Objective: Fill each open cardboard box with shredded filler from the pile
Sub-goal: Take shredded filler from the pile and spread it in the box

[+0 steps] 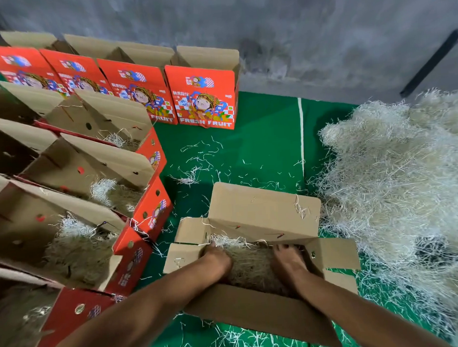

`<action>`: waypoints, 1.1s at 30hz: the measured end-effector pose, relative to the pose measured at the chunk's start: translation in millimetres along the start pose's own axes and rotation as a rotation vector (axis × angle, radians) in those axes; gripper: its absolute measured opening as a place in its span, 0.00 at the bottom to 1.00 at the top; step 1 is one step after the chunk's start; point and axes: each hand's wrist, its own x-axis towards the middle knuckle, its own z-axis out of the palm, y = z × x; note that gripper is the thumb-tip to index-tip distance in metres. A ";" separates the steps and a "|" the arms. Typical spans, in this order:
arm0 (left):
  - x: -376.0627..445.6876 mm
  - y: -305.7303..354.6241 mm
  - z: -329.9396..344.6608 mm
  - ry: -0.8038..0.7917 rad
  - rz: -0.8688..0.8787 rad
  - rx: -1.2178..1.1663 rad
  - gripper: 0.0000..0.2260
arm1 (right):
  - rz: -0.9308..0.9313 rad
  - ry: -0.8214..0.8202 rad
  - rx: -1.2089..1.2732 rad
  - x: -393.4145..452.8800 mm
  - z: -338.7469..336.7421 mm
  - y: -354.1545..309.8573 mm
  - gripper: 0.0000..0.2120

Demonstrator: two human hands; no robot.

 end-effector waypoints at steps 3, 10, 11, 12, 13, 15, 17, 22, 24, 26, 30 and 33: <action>-3.3 7.7 -4.3 -0.025 0.010 0.080 0.16 | 0.034 -0.029 -0.014 -5.3 6.6 0.6 0.25; -16.1 34.6 -11.6 0.286 0.252 -0.124 0.10 | -0.080 -0.013 -0.015 -20.0 1.5 -2.3 0.18; -14.2 38.4 -8.5 0.221 0.242 -0.156 0.12 | -0.115 -0.061 -0.057 -21.6 9.6 2.9 0.17; -12.7 41.0 -3.7 0.148 0.212 -0.189 0.14 | -0.171 -0.113 -0.057 -26.3 15.0 4.6 0.16; -12.0 41.5 1.3 0.090 0.186 -0.202 0.16 | -0.195 -0.137 -0.079 -29.1 18.9 4.6 0.16; -10.9 38.3 11.2 0.020 0.161 -0.234 0.16 | -0.166 -0.151 -0.094 -31.9 22.8 -2.0 0.17; -7.3 40.1 12.3 0.022 0.129 -0.299 0.15 | -0.120 -0.161 -0.056 -34.4 16.8 -2.0 0.19; -10.5 37.1 4.4 0.011 0.113 -0.315 0.17 | -0.044 -0.064 0.013 -33.0 18.9 1.1 0.29; -11.2 32.6 -4.2 0.072 0.119 -0.353 0.16 | 0.010 -0.024 0.089 -30.7 0.9 -7.7 0.23; -11.7 28.9 -8.7 0.209 0.102 -0.401 0.10 | -0.070 0.010 0.139 -24.7 -11.7 -16.1 0.19; -4.3 25.0 5.6 0.139 0.026 -0.212 0.18 | -0.205 -0.152 0.119 -20.2 -0.6 -29.7 0.19; 1.5 24.1 17.7 0.070 0.006 -0.128 0.22 | -0.168 -0.157 0.062 -17.7 13.3 -21.5 0.28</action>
